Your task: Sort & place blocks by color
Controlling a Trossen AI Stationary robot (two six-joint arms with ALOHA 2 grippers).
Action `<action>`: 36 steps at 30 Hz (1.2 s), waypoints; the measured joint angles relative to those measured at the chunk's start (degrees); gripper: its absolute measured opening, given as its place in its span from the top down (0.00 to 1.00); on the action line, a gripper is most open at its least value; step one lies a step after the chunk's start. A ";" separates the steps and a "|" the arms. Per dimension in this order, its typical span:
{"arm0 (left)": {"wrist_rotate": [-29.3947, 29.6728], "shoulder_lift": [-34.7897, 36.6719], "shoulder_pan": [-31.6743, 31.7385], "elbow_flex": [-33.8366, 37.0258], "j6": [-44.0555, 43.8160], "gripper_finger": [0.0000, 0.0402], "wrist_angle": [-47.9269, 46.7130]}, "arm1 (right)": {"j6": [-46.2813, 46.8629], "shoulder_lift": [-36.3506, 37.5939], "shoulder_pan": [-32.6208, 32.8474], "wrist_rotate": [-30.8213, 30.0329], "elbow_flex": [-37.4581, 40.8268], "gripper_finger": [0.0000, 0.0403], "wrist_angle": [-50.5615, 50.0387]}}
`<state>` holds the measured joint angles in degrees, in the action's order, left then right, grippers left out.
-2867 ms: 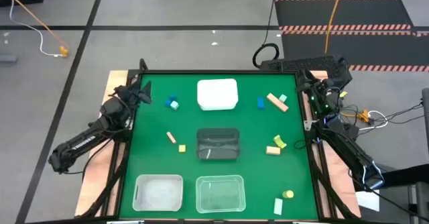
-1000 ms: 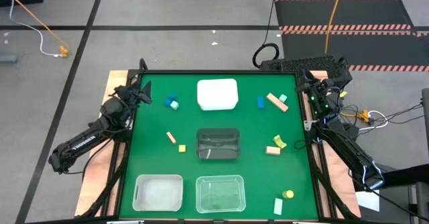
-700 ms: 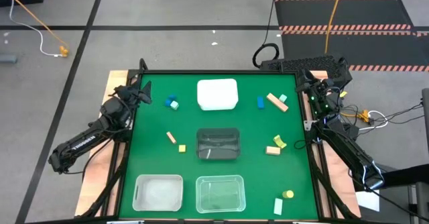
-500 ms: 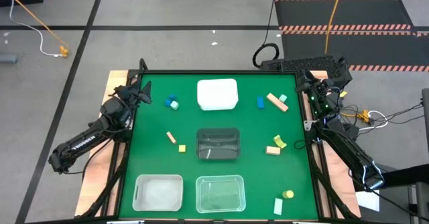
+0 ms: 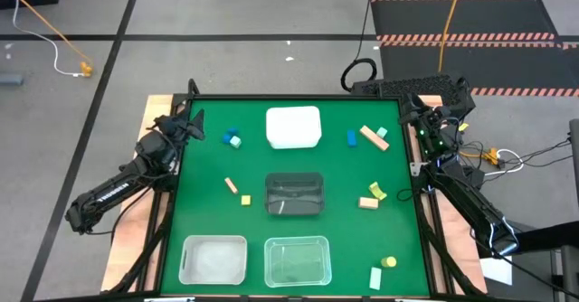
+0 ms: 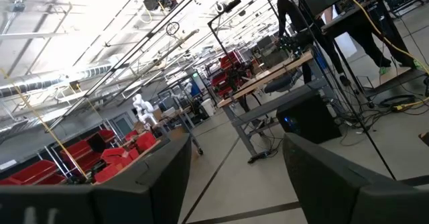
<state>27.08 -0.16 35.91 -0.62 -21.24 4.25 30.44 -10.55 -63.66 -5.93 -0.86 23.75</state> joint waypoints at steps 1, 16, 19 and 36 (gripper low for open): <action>0.00 0.02 0.01 0.01 -0.01 0.12 0.00 | -0.02 0.00 -0.02 0.00 0.00 0.44 0.00; -0.01 0.01 -0.01 0.01 -0.02 0.13 0.00 | 6.03 0.00 0.00 0.02 0.02 0.44 2.33; 0.00 0.02 -0.01 0.01 0.00 0.13 0.00 | 7.80 -0.02 0.00 0.02 0.01 0.44 4.10; -0.01 0.02 0.00 0.02 -0.02 0.12 0.00 | 16.90 -0.02 0.00 0.15 0.00 0.44 12.92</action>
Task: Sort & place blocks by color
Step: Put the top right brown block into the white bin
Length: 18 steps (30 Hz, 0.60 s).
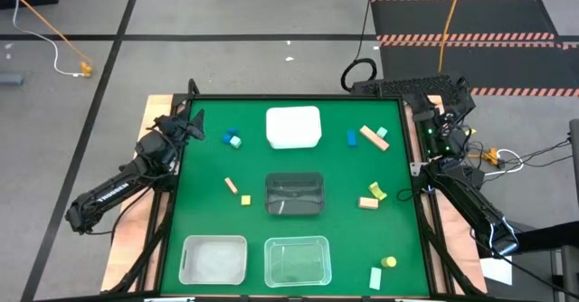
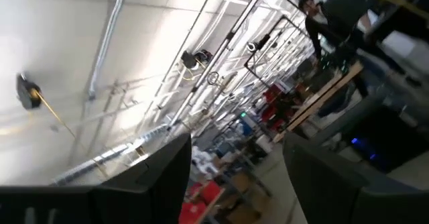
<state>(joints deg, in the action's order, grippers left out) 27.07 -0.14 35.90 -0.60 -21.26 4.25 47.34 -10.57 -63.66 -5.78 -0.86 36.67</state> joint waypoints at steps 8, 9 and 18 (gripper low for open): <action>0.00 -0.02 0.00 0.00 0.00 0.13 0.00 | 3.23 -0.10 0.02 3.23 -0.20 0.44 5.64; 0.00 -0.02 0.00 -0.02 0.00 0.12 0.00 | 3.29 -0.09 0.02 3.19 -0.67 0.44 6.59; 0.00 -0.02 0.00 -0.01 0.00 0.13 0.00 | -5.31 -2.74 0.02 4.53 -9.67 0.44 6.91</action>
<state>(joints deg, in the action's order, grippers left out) 27.07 -0.16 35.90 -0.61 -21.26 4.25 42.02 -13.31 -63.64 -1.25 -10.54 43.57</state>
